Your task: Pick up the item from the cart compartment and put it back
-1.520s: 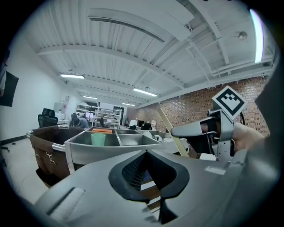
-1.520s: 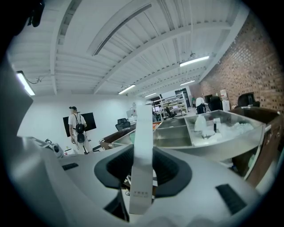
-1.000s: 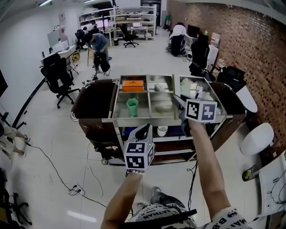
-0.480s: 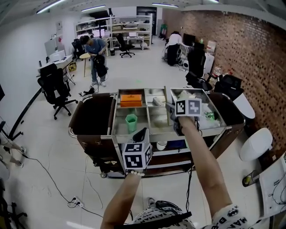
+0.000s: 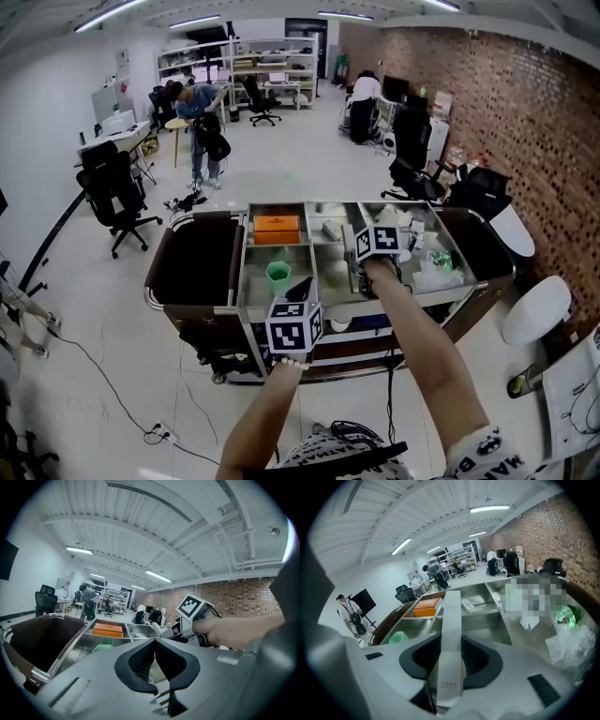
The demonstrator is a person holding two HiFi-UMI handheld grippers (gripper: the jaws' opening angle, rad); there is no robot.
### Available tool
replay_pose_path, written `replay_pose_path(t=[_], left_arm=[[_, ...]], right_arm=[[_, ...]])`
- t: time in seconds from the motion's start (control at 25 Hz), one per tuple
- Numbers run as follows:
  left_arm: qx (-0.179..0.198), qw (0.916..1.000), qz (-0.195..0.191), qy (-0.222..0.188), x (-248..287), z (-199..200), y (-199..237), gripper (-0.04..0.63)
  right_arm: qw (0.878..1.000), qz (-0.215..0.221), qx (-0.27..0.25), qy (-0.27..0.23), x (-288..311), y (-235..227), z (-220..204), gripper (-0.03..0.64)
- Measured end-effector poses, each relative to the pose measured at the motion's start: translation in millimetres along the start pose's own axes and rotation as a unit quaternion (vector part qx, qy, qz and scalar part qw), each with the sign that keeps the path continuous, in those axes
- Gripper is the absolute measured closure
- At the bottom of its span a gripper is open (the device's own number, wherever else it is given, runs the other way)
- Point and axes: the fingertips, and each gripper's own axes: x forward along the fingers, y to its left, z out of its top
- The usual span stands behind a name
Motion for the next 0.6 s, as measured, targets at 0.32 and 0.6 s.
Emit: replay_pose_path(t=[0.32, 0.6], left_arm=[[-0.005, 0.9996, 0.008, 0.027, 13, -5, 6, 0.589], [-0.026, 0.9989, 0.018, 0.035, 16, -19, 21, 0.589]], right_arm=[[0.994, -0.019, 0.019, 0.102, 38, -28, -36, 0.471], [0.991, -0.012, 0.005, 0.132, 51, -25, -45, 0.472]])
